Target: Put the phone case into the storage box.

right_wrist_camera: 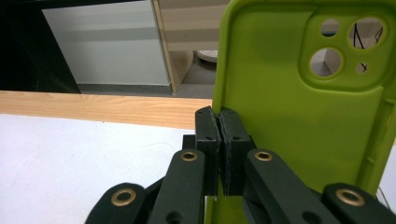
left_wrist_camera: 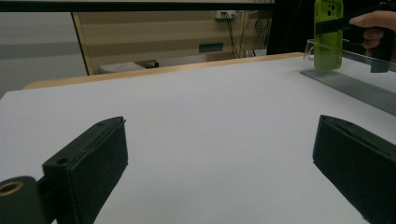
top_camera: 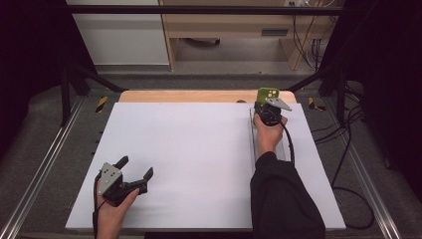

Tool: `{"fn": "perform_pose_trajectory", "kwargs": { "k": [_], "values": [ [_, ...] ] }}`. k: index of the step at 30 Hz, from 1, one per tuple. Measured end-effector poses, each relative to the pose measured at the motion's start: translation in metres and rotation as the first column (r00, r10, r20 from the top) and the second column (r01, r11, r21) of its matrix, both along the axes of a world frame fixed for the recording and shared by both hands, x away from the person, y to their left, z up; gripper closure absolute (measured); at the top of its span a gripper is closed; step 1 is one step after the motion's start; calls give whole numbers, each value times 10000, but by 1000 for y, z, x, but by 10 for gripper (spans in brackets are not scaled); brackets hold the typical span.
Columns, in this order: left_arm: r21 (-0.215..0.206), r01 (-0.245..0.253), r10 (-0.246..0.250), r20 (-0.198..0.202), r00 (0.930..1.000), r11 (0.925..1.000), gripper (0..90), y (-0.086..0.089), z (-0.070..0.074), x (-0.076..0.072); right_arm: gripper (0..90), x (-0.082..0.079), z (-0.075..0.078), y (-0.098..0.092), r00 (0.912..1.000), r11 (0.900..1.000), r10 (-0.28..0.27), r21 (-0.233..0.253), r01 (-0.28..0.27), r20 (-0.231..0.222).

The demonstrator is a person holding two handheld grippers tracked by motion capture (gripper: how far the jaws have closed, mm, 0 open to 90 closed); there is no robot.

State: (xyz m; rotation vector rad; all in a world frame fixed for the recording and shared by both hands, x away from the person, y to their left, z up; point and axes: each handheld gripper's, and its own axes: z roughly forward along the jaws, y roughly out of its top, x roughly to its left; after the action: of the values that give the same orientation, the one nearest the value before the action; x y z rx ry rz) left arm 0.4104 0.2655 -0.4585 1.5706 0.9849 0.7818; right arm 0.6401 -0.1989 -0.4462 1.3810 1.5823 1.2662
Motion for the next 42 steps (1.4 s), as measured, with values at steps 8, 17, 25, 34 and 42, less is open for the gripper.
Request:
{"fn": "perform_pose_trajectory", "kwargs": {
  "k": [8,17,25,34,42],
  "values": [
    [-14,25,-25,11,10000,10000,26,-1,0,0,881,0,-1,0,10000,10000,32,50,-31,-56],
    [-13,16,-16,-16,10000,10000,26,-1,0,0,881,1,-3,0,9998,10000,59,21,-59,-210],
    [-64,23,-23,-34,10000,10000,27,-1,-1,0,880,1,-4,1,9995,9999,156,-19,-156,-263],
    [-51,9,-9,-41,10000,10000,27,-1,-1,0,879,1,-4,0,9993,9999,168,9,-167,-339],
    [-21,26,-26,-37,10000,10000,28,-1,-1,0,879,1,-4,1,9989,9998,203,-66,-206,-431]
  ]
}}
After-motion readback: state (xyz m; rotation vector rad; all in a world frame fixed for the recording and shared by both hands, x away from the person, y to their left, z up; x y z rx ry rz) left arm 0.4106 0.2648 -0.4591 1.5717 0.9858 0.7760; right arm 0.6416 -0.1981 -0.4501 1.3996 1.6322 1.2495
